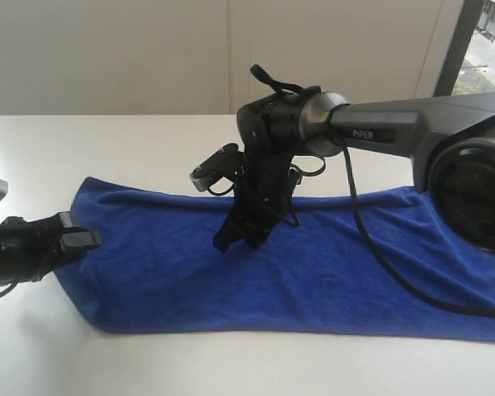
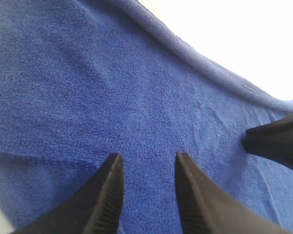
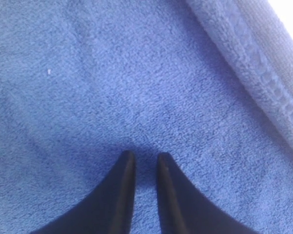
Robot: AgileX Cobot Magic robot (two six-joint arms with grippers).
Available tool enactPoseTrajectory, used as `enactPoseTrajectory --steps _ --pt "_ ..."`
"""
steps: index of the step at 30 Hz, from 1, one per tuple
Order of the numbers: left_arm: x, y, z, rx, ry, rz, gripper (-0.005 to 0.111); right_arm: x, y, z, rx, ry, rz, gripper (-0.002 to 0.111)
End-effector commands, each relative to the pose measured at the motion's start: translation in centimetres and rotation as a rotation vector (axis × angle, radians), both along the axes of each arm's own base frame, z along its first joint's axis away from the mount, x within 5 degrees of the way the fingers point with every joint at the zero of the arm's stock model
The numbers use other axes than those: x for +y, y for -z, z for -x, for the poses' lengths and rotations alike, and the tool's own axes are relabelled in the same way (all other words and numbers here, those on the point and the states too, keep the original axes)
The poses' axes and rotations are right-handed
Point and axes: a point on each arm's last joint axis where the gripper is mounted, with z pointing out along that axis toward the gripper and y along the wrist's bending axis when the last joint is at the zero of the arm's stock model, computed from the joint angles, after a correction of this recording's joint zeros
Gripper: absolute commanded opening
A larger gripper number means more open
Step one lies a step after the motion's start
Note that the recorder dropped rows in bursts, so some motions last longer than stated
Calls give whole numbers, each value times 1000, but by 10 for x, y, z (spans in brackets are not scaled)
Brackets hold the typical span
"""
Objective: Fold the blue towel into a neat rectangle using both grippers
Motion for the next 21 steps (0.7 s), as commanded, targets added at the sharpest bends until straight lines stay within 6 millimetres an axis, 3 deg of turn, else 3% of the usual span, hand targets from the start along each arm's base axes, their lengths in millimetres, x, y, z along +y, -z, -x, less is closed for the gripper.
enactPoseTrajectory --steps 1,4,6,9,13,21 --pt "-1 3 2 43 72 -66 41 -3 1 0 6 -5 4 17" --pt "-1 5 4 54 102 -109 41 -3 1 0 4 -6 4 17" --pt "-5 -5 1 0 114 -36 41 -3 2 0 10 -6 7 17" --pt "-4 -15 -2 -36 124 -77 41 -3 2 0 11 -8 8 17" --pt "6 -13 4 40 115 -234 41 -3 2 -1 3 -16 5 17" --pt "8 -8 3 94 58 -211 41 -1 1 -3 -30 -17 -11 17"
